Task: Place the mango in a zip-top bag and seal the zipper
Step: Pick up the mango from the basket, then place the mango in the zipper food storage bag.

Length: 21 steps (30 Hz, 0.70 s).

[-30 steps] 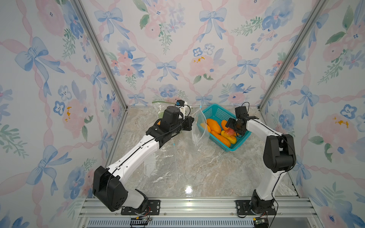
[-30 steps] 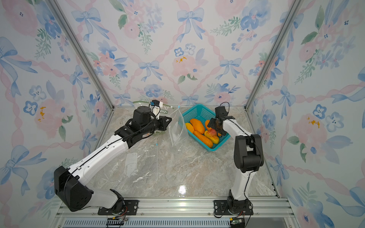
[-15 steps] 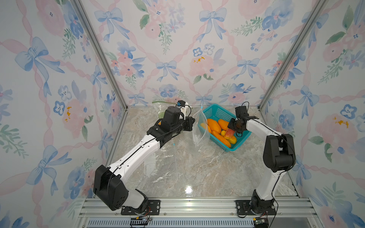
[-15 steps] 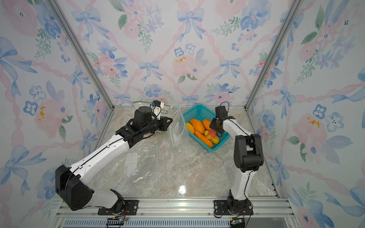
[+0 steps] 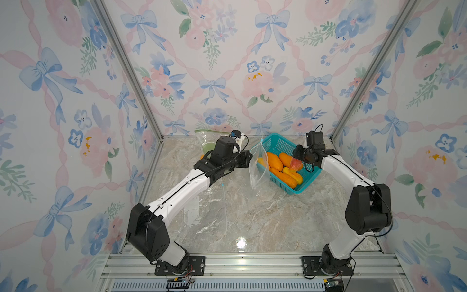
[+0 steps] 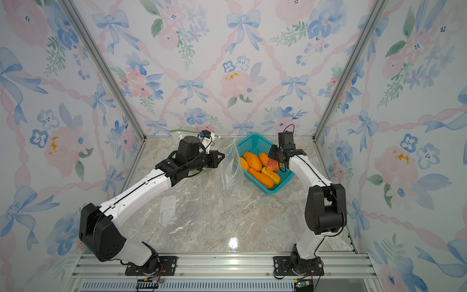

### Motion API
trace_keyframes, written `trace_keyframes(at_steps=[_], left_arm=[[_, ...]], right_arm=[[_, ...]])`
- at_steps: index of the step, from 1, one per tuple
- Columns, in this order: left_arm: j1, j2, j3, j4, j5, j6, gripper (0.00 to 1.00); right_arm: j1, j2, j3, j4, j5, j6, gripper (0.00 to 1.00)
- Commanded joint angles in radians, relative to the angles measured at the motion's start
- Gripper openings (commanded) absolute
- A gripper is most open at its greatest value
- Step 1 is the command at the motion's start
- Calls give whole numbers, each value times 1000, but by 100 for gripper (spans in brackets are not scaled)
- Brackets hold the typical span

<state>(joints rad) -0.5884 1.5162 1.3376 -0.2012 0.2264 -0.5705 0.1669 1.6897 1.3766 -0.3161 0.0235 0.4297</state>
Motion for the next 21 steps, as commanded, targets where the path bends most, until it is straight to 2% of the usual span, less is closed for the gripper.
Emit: trace_keyframes(at_steps=[1, 7, 12, 21], left_arm=[[-4, 14, 34, 23, 24, -24, 0], [-4, 37, 53, 26, 34, -35, 0], [-4, 65, 77, 25, 46, -41, 0], [1, 67, 94, 29, 67, -51, 0]], right_arm=[[66, -117, -9, 98, 11, -83, 3], [240, -269, -35, 238, 82, -204, 5], [350, -351, -88, 408, 95, -258, 6], [474, -328, -200, 739, 86, -351, 7]])
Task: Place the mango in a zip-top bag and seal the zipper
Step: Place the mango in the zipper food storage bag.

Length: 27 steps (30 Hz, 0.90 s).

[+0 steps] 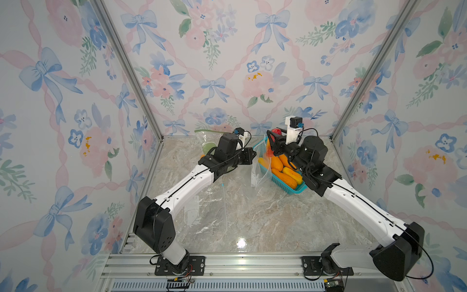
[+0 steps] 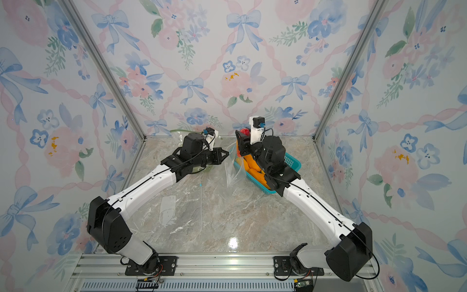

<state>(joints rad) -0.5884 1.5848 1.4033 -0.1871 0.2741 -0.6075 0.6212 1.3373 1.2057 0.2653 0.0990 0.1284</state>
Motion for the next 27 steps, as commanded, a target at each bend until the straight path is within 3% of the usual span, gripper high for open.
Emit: trace_keyframes(at_steps=[1, 9, 16, 27], left_arm=[[2, -3, 28, 15, 25, -14, 0], [22, -11, 31, 17, 65, -30, 0], [45, -49, 22, 17, 89, -37, 0], [57, -77, 18, 18, 96, -49, 0]], right_arm=[[23, 37, -39, 190, 9, -50, 7], [25, 132, -96, 328, -4, -80, 7], [25, 166, -153, 406, -16, -75, 16], [25, 160, -173, 396, -35, -26, 61]])
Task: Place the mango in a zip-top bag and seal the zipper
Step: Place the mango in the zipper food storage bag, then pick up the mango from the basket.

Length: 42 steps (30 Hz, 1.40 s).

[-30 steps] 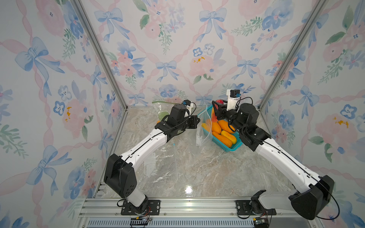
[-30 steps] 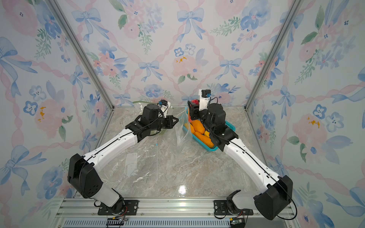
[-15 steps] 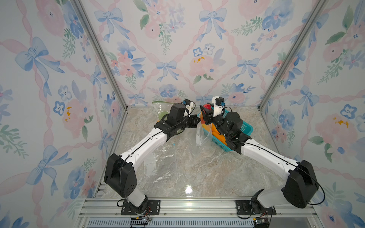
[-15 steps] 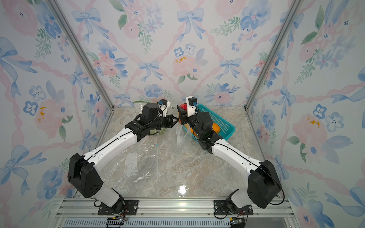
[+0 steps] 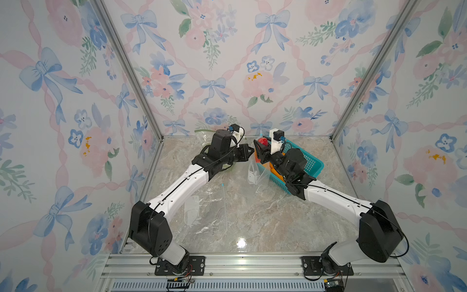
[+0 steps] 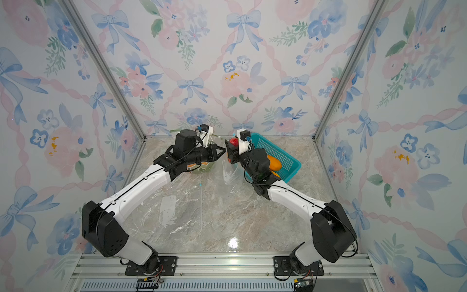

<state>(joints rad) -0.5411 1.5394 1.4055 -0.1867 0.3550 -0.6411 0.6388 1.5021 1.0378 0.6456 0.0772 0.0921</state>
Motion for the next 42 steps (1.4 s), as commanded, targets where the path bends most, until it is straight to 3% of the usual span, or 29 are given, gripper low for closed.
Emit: trace_keyframes(at_steps=[1, 4, 9, 14, 25, 30, 42], left_arm=[[10, -33, 16, 17, 15, -15, 0], [12, -35, 15, 17, 12, -15, 0], [13, -18, 10, 17, 21, -13, 0], [15, -18, 3, 17, 14, -4, 0], [24, -36, -35, 18, -7, 13, 0], [29, -49, -49, 17, -12, 22, 0], [31, -54, -60, 17, -15, 28, 0]], right_arm=[[7, -9, -3, 6, -11, 11, 65], [7, -27, 5, -39, -5, 7, 74], [6, -75, 43, -156, 2, 28, 76], [-13, -130, 157, -395, 26, 80, 78], [-264, -111, 386, -988, -13, 250, 76], [-343, -4, 498, -1218, -49, 158, 79], [-350, 464, 794, -1492, -73, -45, 81]])
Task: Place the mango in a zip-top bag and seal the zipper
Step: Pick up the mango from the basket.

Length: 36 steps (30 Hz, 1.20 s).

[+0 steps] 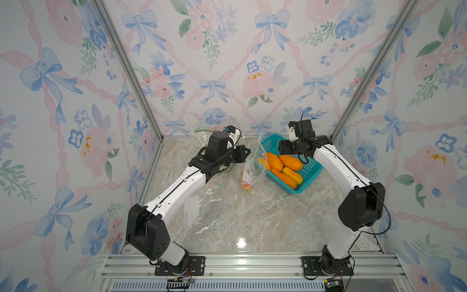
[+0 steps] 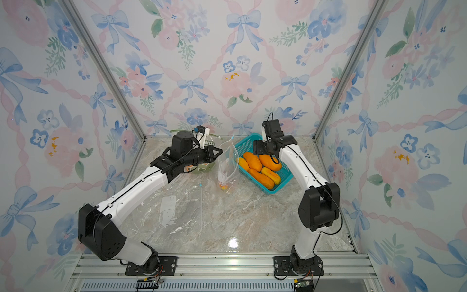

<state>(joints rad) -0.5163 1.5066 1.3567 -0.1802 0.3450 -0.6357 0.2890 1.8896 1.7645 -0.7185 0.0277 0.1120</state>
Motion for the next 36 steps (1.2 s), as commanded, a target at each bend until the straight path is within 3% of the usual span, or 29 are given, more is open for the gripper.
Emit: trace_keyframes(at_steps=[1, 4, 10, 21, 26, 33, 36], left_arm=[[5, -20, -11, 11, -2, 23, 0], [5, -20, -11, 11, -1, 23, 0], [6, -16, -12, 10, -1, 25, 0], [5, -12, -7, 11, -3, 18, 0], [6, -12, -8, 11, -5, 16, 0], [6, -7, -7, 11, -7, 14, 0], [6, -6, -7, 12, -6, 13, 0]], right_arm=[[-1, 109, 93, -138, -27, -73, 80], [3, 217, 188, -182, -59, -111, 74], [12, 346, 304, -208, -79, -146, 71], [19, 513, 454, -248, -71, -173, 73], [25, 561, 507, -275, -57, -187, 79], [25, 627, 566, -299, -40, -193, 77], [25, 655, 603, -313, -37, -194, 82]])
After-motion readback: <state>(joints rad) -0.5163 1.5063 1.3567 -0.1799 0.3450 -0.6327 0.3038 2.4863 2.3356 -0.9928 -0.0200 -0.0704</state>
